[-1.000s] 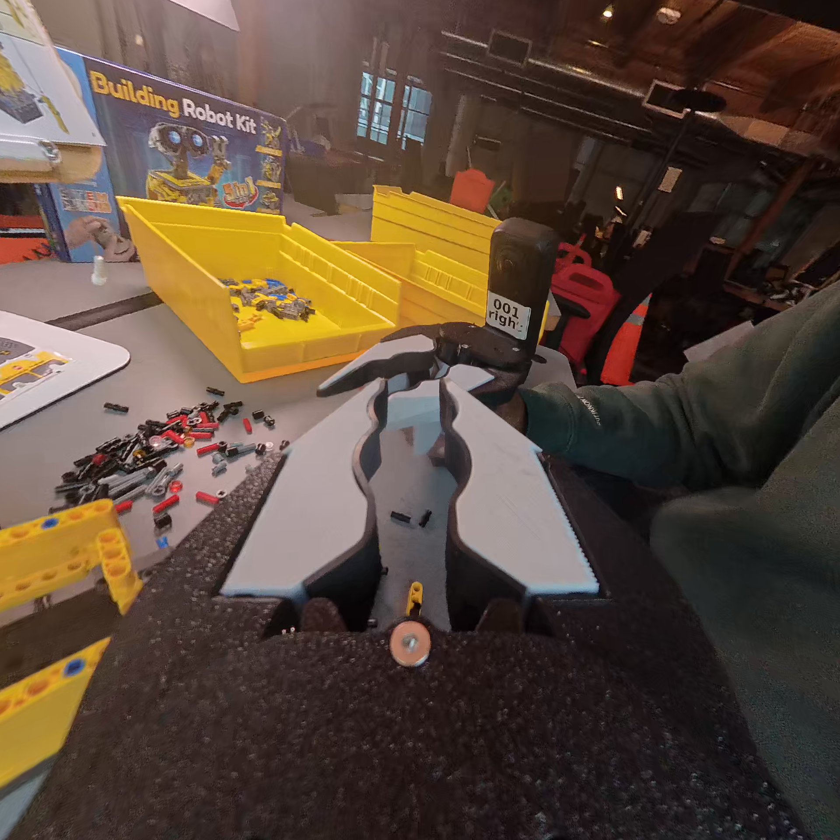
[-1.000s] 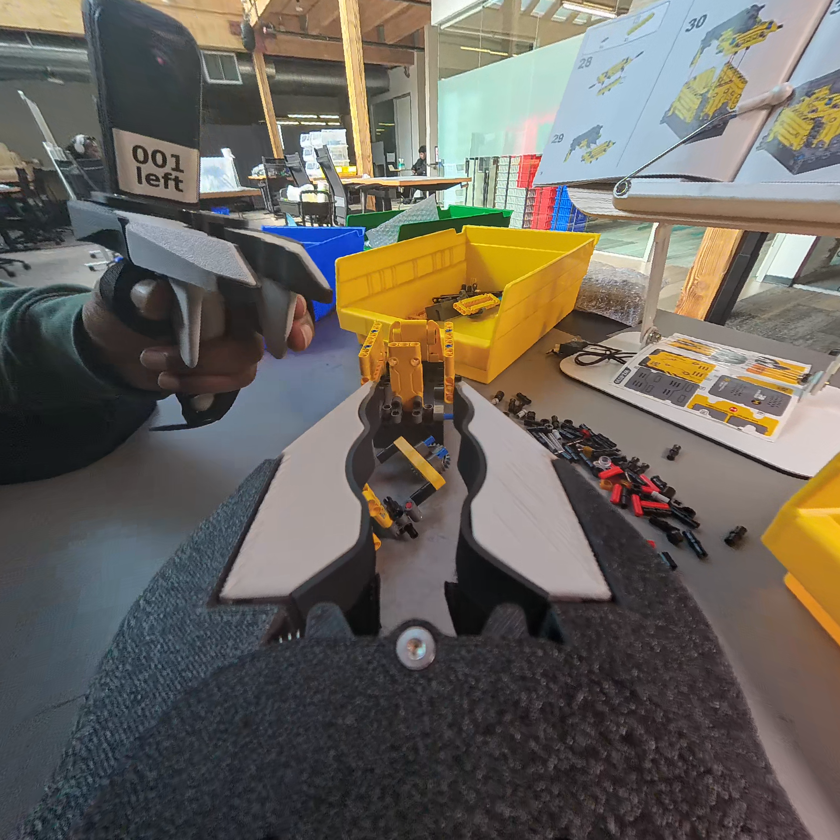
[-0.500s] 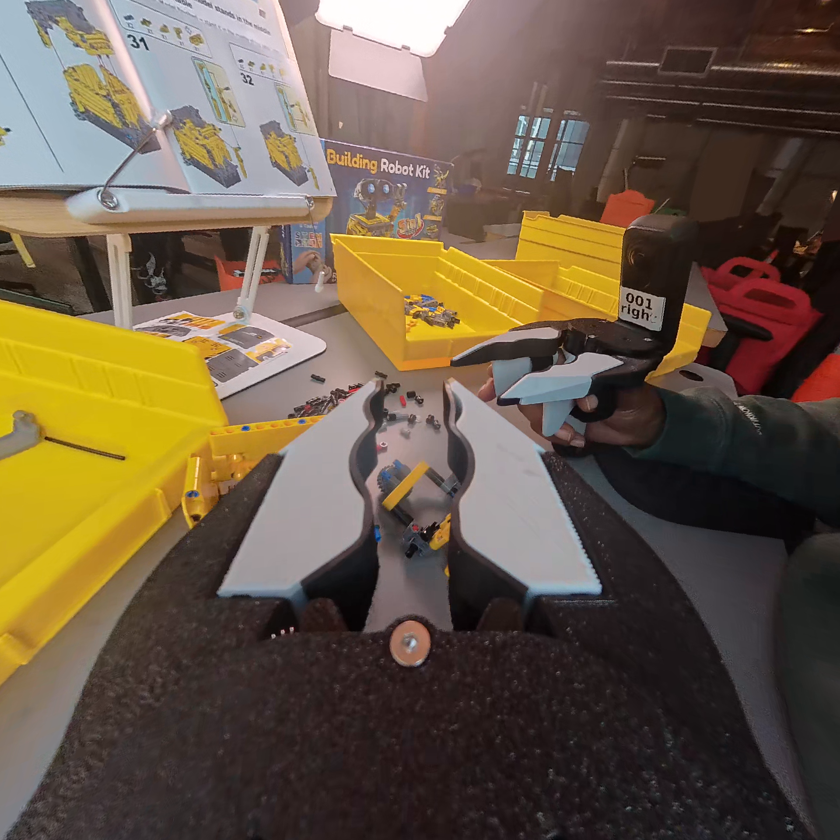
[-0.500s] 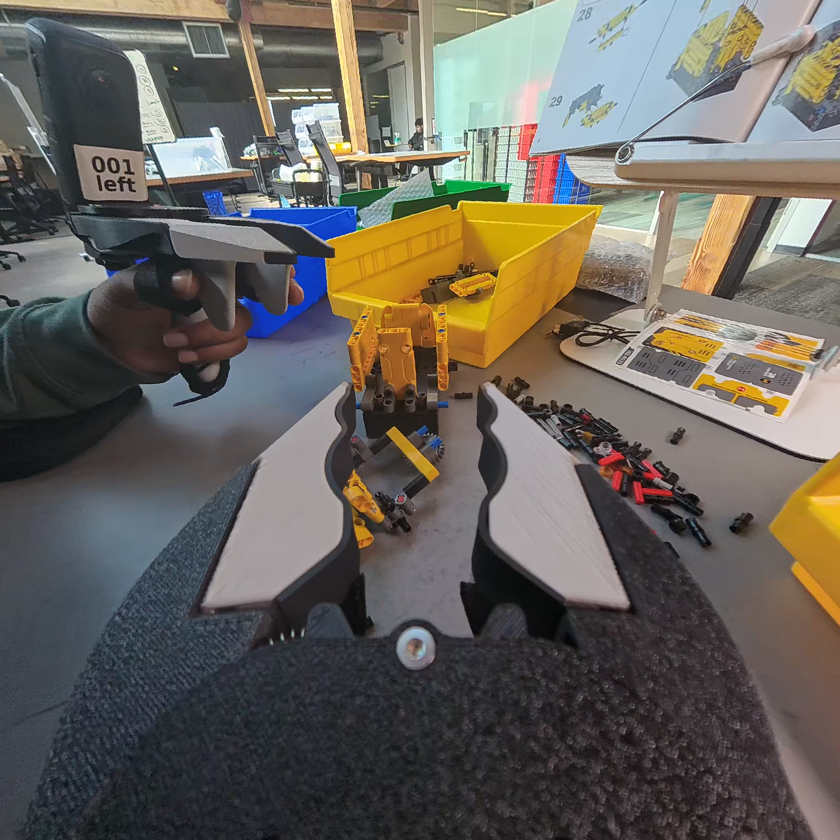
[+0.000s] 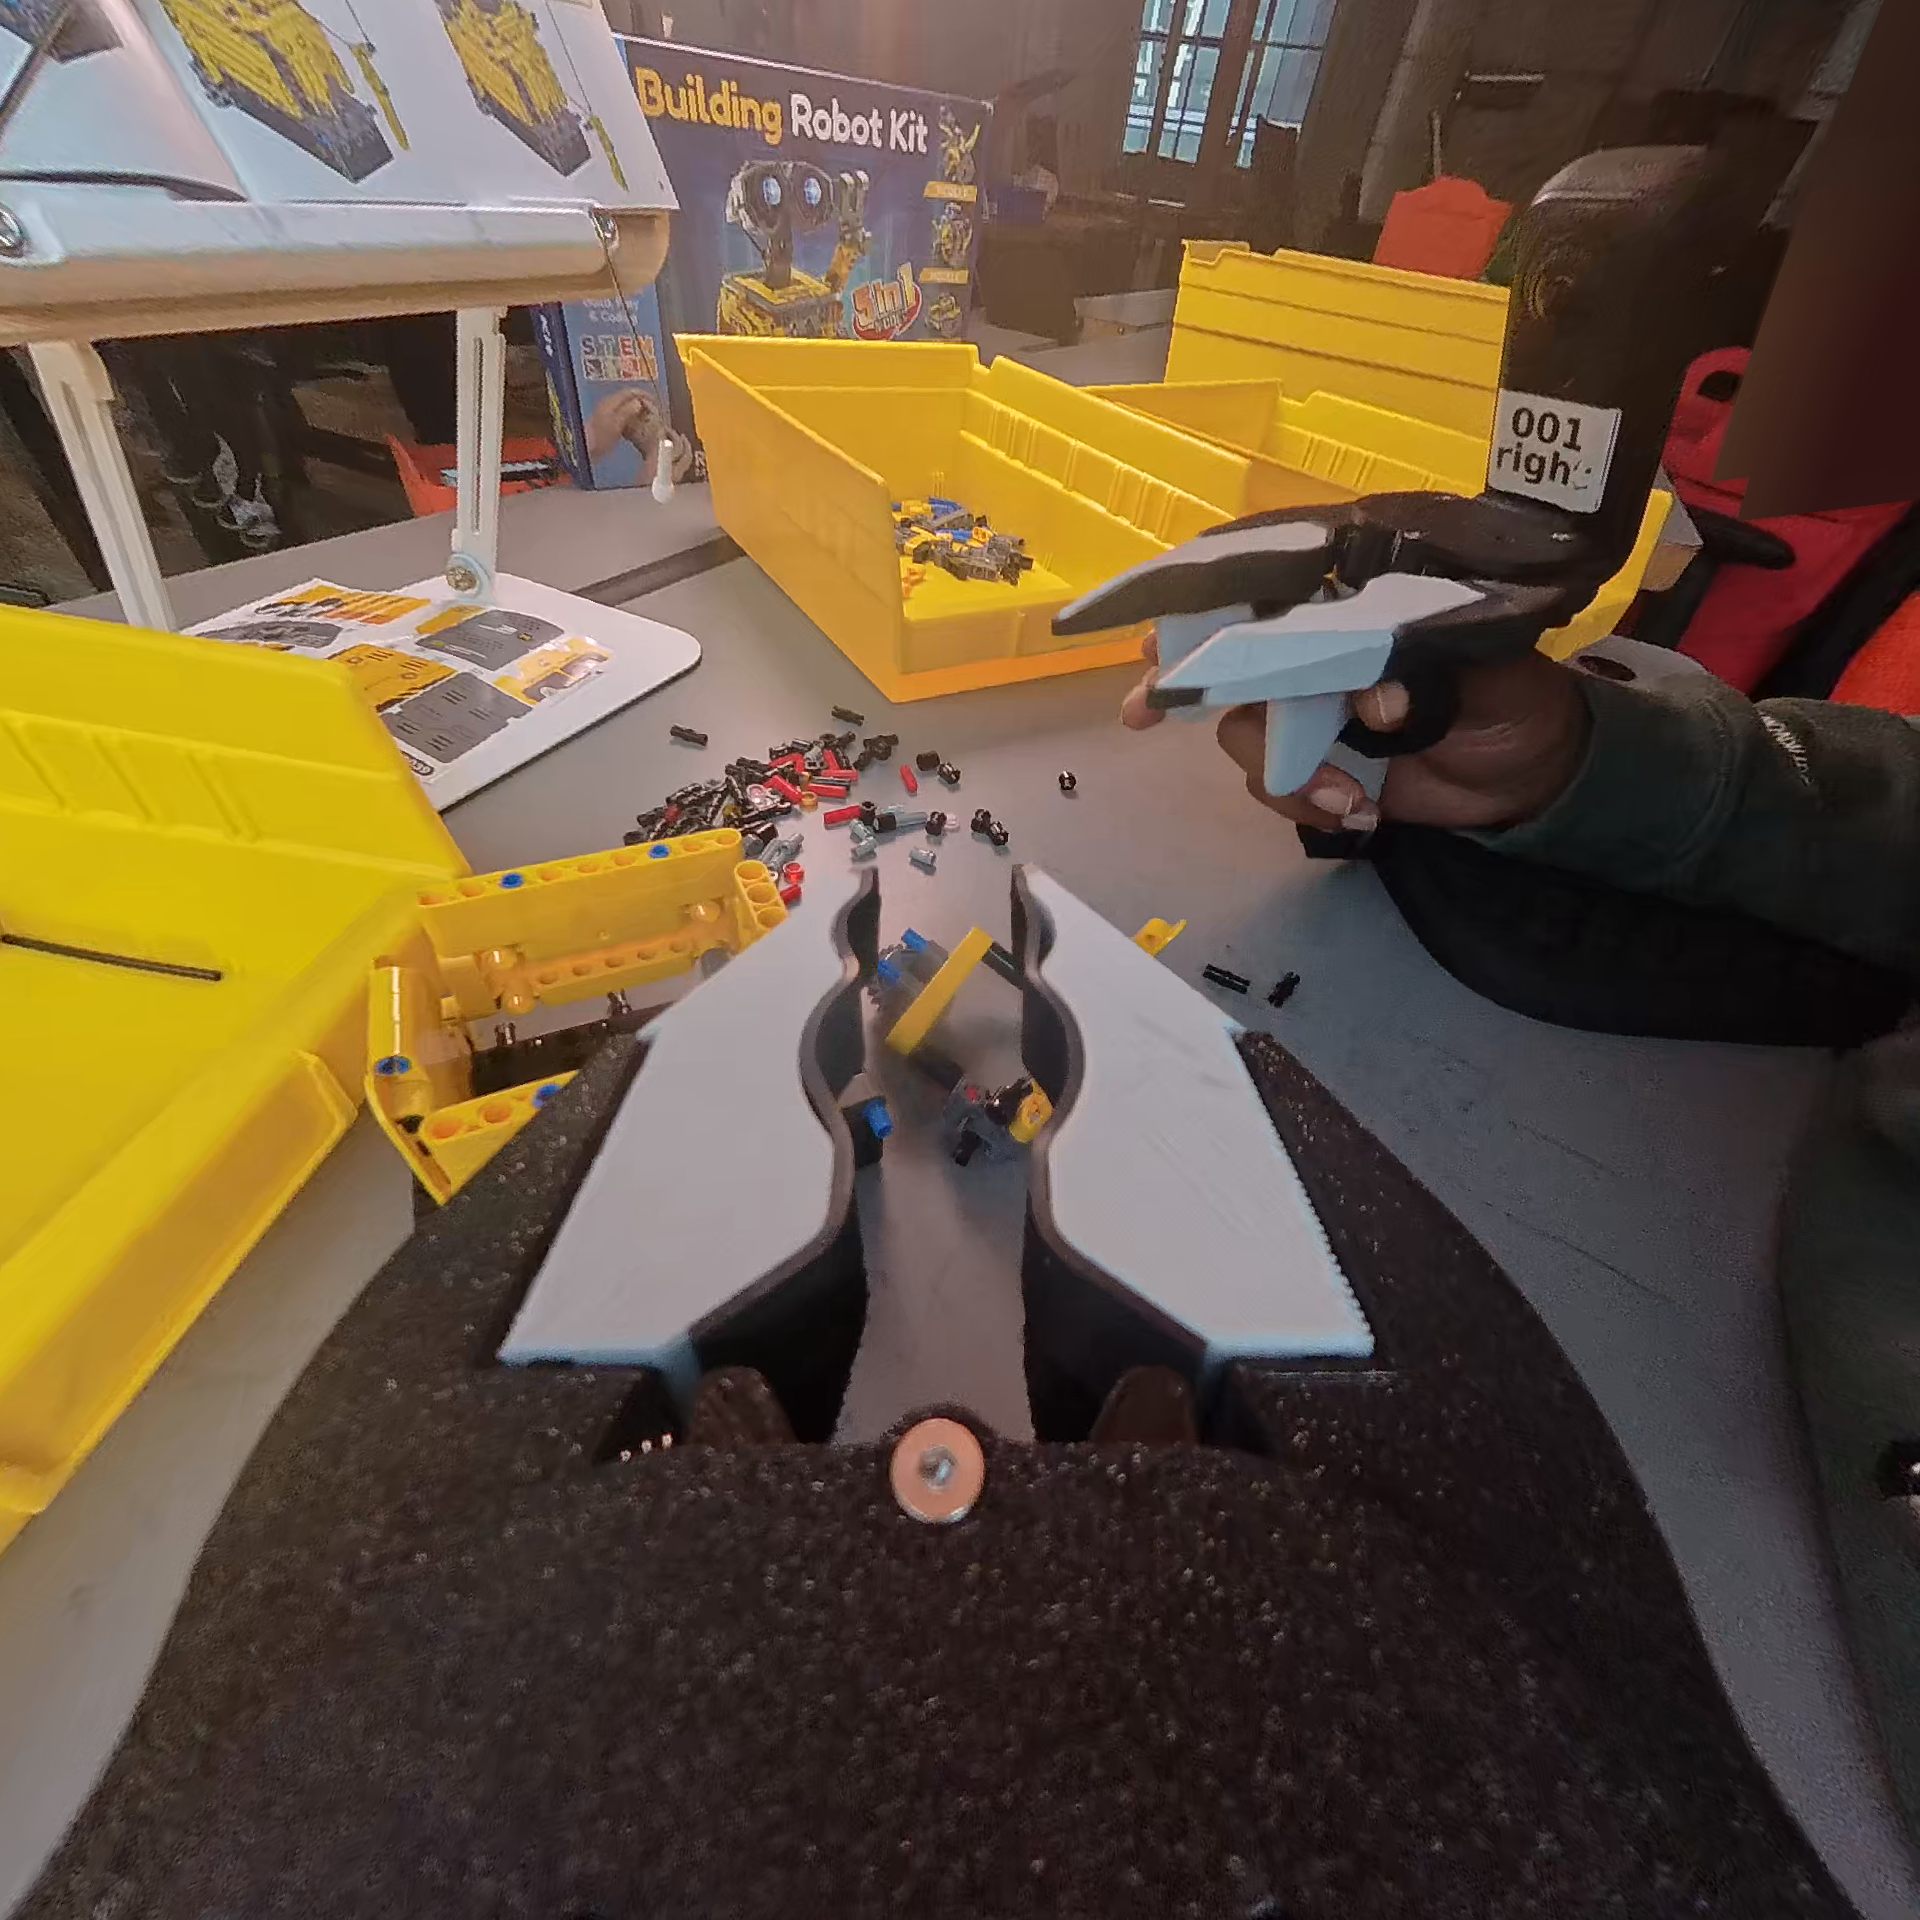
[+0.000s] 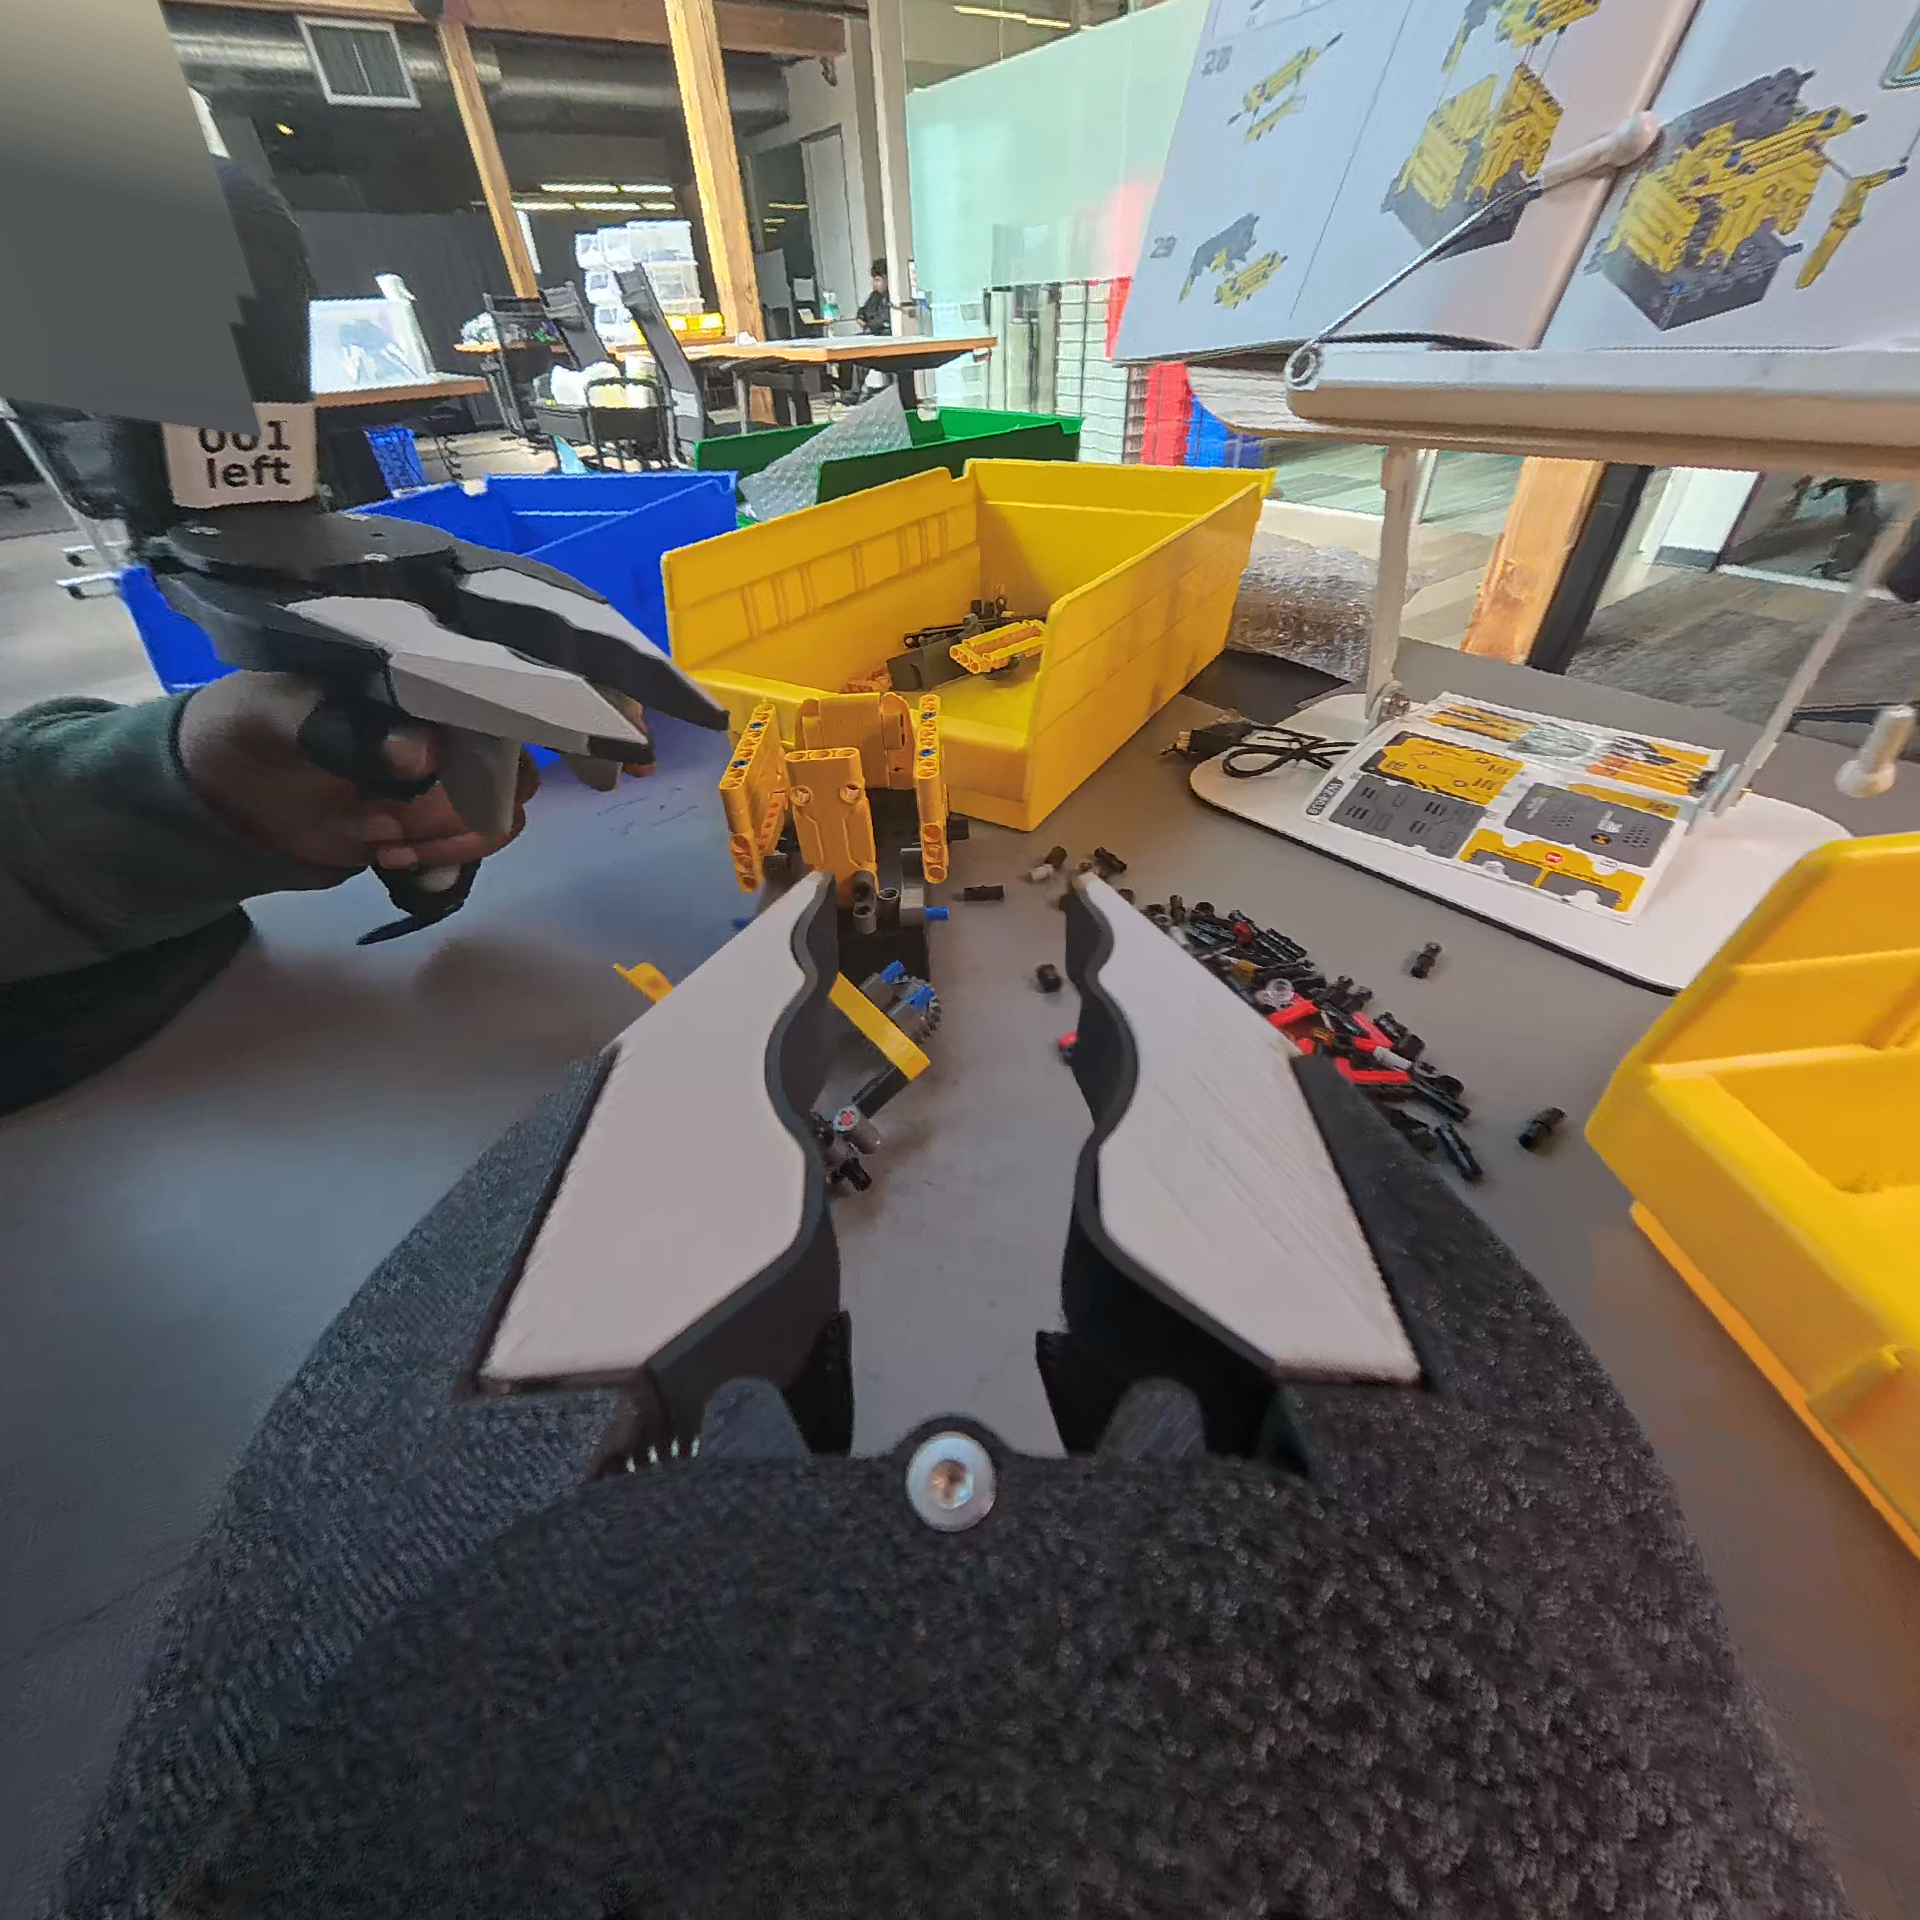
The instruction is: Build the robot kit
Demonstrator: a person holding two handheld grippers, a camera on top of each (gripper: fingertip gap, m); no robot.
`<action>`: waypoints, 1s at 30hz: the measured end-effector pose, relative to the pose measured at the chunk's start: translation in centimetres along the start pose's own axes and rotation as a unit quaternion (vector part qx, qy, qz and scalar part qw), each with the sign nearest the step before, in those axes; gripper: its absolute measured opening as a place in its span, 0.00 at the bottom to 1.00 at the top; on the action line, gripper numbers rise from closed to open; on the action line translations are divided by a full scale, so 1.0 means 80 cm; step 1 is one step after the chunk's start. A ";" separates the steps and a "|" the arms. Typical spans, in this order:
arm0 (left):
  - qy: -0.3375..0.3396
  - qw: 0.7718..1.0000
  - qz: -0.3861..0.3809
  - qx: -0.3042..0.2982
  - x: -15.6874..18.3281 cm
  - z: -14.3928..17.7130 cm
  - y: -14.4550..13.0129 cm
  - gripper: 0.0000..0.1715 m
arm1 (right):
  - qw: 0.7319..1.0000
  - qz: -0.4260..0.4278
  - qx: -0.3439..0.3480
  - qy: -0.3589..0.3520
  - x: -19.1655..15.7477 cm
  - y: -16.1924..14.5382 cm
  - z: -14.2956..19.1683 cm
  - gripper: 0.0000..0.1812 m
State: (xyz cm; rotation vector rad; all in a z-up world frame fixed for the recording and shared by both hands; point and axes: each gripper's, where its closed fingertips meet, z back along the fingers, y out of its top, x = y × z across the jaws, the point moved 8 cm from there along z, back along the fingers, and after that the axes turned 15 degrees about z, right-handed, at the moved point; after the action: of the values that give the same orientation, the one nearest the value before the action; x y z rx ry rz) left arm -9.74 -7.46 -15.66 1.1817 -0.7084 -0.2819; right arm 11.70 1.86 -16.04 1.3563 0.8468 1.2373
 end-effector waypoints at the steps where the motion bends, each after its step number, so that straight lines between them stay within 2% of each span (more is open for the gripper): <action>1: -0.002 1.000 0.000 -0.007 0.001 -0.001 -0.002 0.14 | 1.000 0.003 -0.012 -0.016 0.007 -0.001 0.003 0.22; 6: 0.005 0.998 -0.034 -0.052 0.003 -0.010 -0.014 0.13 | 0.991 0.047 -0.120 -0.048 0.037 -0.011 0.027 0.14; 8: 0.002 0.997 -0.042 -0.070 0.005 -0.014 -0.020 0.13 | 0.985 0.051 -0.162 -0.024 0.042 -0.015 0.037 0.12; 12: -0.016 0.993 -0.057 -0.106 0.010 -0.020 -0.031 0.13 | 0.967 0.010 -0.202 0.157 0.006 -0.025 0.045 0.11; 16: -0.022 0.989 -0.072 -0.124 0.014 -0.023 -0.038 0.12 | 0.916 0.100 -0.292 0.257 -0.042 -0.044 0.043 0.11; 22: -0.030 0.988 -0.079 -0.132 0.019 -0.024 -0.040 0.12 | 0.893 0.120 -0.326 0.285 -0.059 -0.056 0.037 0.07; 30: -0.066 0.978 -0.102 -0.170 0.031 -0.025 -0.050 0.11 | 0.904 0.123 -0.300 0.277 -0.060 -0.056 0.033 0.02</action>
State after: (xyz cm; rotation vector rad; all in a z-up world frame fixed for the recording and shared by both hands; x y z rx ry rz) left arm -5.99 -8.86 -18.86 0.9125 -0.6238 -0.6334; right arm 13.89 -2.48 -21.18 0.6186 0.5889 1.9398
